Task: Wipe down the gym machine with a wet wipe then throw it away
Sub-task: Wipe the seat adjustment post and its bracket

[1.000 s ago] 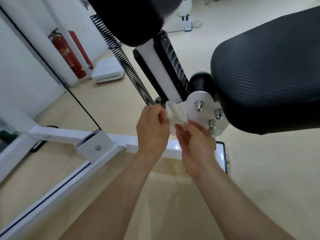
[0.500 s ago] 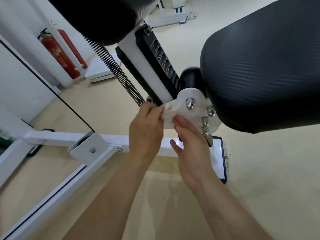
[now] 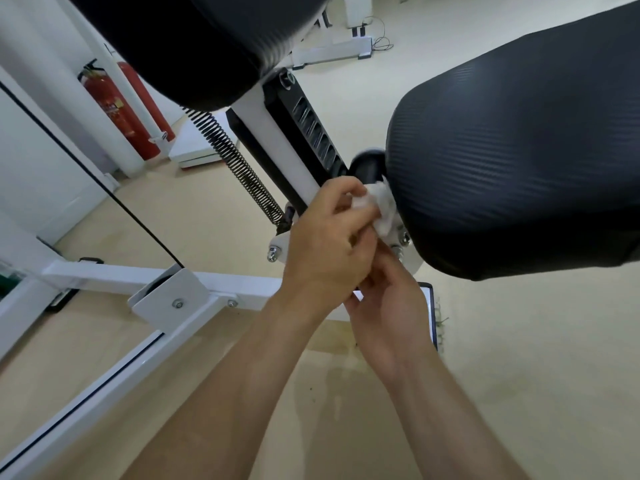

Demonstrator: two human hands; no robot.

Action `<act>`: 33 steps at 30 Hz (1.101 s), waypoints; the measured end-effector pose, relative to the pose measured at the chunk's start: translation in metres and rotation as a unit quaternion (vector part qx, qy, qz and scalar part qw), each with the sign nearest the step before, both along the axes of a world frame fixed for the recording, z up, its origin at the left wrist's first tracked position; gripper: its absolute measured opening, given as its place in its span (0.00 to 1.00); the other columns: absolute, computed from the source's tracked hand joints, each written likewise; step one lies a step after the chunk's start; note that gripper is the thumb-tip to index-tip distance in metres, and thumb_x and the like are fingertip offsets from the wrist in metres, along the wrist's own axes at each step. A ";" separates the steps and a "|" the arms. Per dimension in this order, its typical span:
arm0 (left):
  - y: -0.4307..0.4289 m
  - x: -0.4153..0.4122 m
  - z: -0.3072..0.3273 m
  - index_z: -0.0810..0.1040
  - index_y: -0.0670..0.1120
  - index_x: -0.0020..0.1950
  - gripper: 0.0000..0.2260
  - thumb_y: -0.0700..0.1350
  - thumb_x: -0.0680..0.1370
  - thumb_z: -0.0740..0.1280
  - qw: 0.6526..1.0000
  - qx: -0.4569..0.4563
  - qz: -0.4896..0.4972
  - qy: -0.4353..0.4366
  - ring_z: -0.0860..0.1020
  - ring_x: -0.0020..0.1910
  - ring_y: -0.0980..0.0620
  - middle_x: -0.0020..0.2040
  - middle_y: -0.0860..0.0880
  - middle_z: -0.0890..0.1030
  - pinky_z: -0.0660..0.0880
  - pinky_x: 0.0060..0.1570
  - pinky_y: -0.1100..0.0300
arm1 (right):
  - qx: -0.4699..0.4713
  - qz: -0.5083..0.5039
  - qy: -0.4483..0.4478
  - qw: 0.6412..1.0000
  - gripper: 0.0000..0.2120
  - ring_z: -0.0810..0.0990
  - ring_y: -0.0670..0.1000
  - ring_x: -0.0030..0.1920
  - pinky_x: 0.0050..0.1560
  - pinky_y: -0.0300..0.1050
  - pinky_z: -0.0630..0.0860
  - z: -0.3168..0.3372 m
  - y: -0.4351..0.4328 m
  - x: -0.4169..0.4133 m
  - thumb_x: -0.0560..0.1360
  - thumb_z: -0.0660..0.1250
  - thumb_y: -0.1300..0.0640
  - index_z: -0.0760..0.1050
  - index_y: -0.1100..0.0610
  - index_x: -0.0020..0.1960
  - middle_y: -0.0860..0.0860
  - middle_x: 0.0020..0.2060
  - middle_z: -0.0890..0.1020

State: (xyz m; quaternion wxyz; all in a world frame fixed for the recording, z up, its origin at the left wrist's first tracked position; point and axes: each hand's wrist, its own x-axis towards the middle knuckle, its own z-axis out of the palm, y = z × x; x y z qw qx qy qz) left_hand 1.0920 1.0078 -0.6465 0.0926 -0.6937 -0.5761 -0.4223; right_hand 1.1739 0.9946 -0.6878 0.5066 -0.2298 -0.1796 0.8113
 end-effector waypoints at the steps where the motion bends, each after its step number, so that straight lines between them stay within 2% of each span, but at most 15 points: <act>1: -0.001 -0.002 -0.004 0.83 0.40 0.47 0.05 0.37 0.74 0.68 0.998 -0.007 -0.012 0.054 0.75 0.47 0.56 0.56 0.47 0.77 0.72 0.43 0.66 | -0.013 0.015 0.031 0.999 0.15 0.78 0.48 0.62 0.59 0.48 0.74 -0.001 0.001 0.002 0.81 0.58 0.57 0.77 0.58 0.63 0.51 0.59 0.81; 2: -0.002 -0.005 -0.008 0.82 0.41 0.48 0.05 0.39 0.75 0.68 0.995 -0.019 -0.014 0.096 0.75 0.47 0.54 0.57 0.47 0.76 0.72 0.42 0.63 | -0.025 0.023 0.053 0.998 0.16 0.77 0.49 0.65 0.61 0.48 0.74 -0.002 0.002 0.004 0.82 0.57 0.56 0.76 0.58 0.66 0.52 0.62 0.80; 4: -0.003 -0.008 -0.013 0.82 0.43 0.48 0.05 0.41 0.76 0.68 0.995 -0.032 0.005 0.096 0.75 0.46 0.58 0.54 0.51 0.76 0.70 0.43 0.70 | -0.050 0.028 0.069 0.996 0.16 0.78 0.49 0.64 0.58 0.47 0.75 -0.004 0.002 0.005 0.82 0.57 0.56 0.76 0.56 0.66 0.52 0.61 0.81; 7: -0.004 0.005 -0.013 0.85 0.47 0.44 0.03 0.41 0.73 0.72 0.985 -0.047 0.061 -0.152 0.76 0.42 0.66 0.46 0.57 0.79 0.68 0.44 0.76 | -0.074 0.023 0.074 0.994 0.14 0.81 0.48 0.57 0.52 0.45 0.77 -0.007 -0.002 0.003 0.81 0.59 0.54 0.79 0.54 0.61 0.50 0.57 0.83; 8: -0.004 0.012 -0.013 0.86 0.48 0.44 0.03 0.41 0.72 0.73 0.959 -0.071 0.079 -0.263 0.79 0.41 0.64 0.44 0.57 0.82 0.72 0.45 0.72 | -0.079 0.017 0.073 0.994 0.13 0.81 0.48 0.57 0.52 0.45 0.77 -0.007 -0.003 0.002 0.81 0.60 0.54 0.80 0.54 0.60 0.50 0.57 0.83; 11: -0.007 0.018 -0.013 0.86 0.45 0.44 0.04 0.43 0.72 0.75 0.825 -0.126 0.063 -0.547 0.83 0.40 0.51 0.39 0.49 0.85 0.80 0.46 0.56 | -0.064 -0.021 0.024 0.997 0.08 0.82 0.48 0.55 0.50 0.45 0.76 -0.005 -0.007 0.001 0.81 0.61 0.57 0.78 0.54 0.56 0.50 0.53 0.84; 13: -0.011 0.016 -0.020 0.85 0.42 0.43 0.05 0.44 0.73 0.75 0.787 -0.141 0.062 -0.597 0.83 0.39 0.47 0.38 0.44 0.85 0.80 0.47 0.51 | -0.040 -0.066 -0.068 0.995 0.05 0.82 0.48 0.53 0.49 0.44 0.76 -0.006 -0.010 -0.002 0.80 0.62 0.59 0.77 0.54 0.52 0.51 0.50 0.84; 15: -0.013 0.016 -0.032 0.84 0.45 0.42 0.00 0.41 0.73 0.74 0.812 -0.164 0.088 -0.553 0.84 0.40 0.49 0.38 0.46 0.85 0.81 0.49 0.48 | 0.004 -0.138 -0.214 0.967 0.08 0.82 0.48 0.51 0.50 0.44 0.77 -0.011 -0.015 -0.004 0.78 0.63 0.62 0.78 0.51 0.49 0.49 0.47 0.84; 17: -0.015 0.021 -0.041 0.83 0.49 0.44 0.05 0.38 0.74 0.72 0.856 -0.155 0.076 -0.488 0.83 0.42 0.53 0.40 0.51 0.85 0.81 0.50 0.52 | 0.059 -0.201 -0.310 0.927 0.16 0.82 0.45 0.51 0.50 0.40 0.77 -0.016 -0.019 -0.008 0.78 0.61 0.63 0.78 0.44 0.52 0.44 0.49 0.83; 21: -0.009 0.022 -0.047 0.83 0.49 0.55 0.11 0.38 0.78 0.66 0.951 -0.122 -0.008 -0.283 0.79 0.46 0.62 0.48 0.55 0.82 0.74 0.48 0.69 | 0.141 -0.218 -0.392 0.883 0.25 0.78 0.44 0.58 0.56 0.40 0.77 -0.028 -0.017 -0.006 0.80 0.56 0.63 0.73 0.33 0.63 0.44 0.56 0.78; 23: -0.005 0.016 -0.051 0.82 0.46 0.58 0.12 0.37 0.78 0.65 0.980 -0.093 -0.041 -0.173 0.78 0.45 0.60 0.49 0.53 0.81 0.73 0.47 0.70 | 0.174 -0.208 -0.414 0.869 0.27 0.77 0.43 0.60 0.62 0.40 0.75 -0.030 -0.016 -0.002 0.80 0.55 0.65 0.69 0.36 0.68 0.43 0.59 0.77; 26: 0.002 0.008 -0.057 0.81 0.46 0.60 0.13 0.38 0.76 0.66 0.995 -0.064 -0.042 -0.069 0.79 0.44 0.53 0.48 0.49 0.82 0.75 0.44 0.63 | 0.188 -0.155 -0.411 0.878 0.29 0.75 0.35 0.60 0.61 0.30 0.72 -0.031 -0.016 0.001 0.81 0.52 0.68 0.62 0.43 0.75 0.42 0.65 0.75; 29: 0.001 0.005 -0.063 0.83 0.49 0.54 0.09 0.41 0.76 0.68 0.988 -0.094 -0.021 -0.124 0.79 0.36 0.56 0.38 0.54 0.82 0.75 0.39 0.60 | 0.161 -0.142 -0.406 0.889 0.32 0.77 0.37 0.59 0.62 0.43 0.76 -0.036 -0.017 -0.001 0.79 0.51 0.70 0.63 0.42 0.75 0.41 0.62 0.78; 31: -0.001 0.007 -0.065 0.83 0.50 0.53 0.08 0.41 0.77 0.67 0.981 -0.110 -0.035 -0.158 0.80 0.38 0.56 0.40 0.53 0.83 0.77 0.41 0.57 | 0.138 -0.158 -0.406 0.890 0.33 0.79 0.40 0.57 0.61 0.49 0.78 -0.037 -0.019 -0.003 0.77 0.52 0.71 0.67 0.43 0.73 0.43 0.59 0.80; 33: -0.001 0.011 -0.060 0.83 0.47 0.53 0.09 0.39 0.76 0.67 0.992 -0.086 -0.058 -0.077 0.79 0.41 0.55 0.45 0.51 0.83 0.76 0.43 0.60 | 0.104 -0.203 -0.407 0.884 0.30 0.80 0.44 0.58 0.61 0.50 0.78 -0.034 -0.018 -0.002 0.75 0.54 0.72 0.72 0.46 0.69 0.45 0.57 0.81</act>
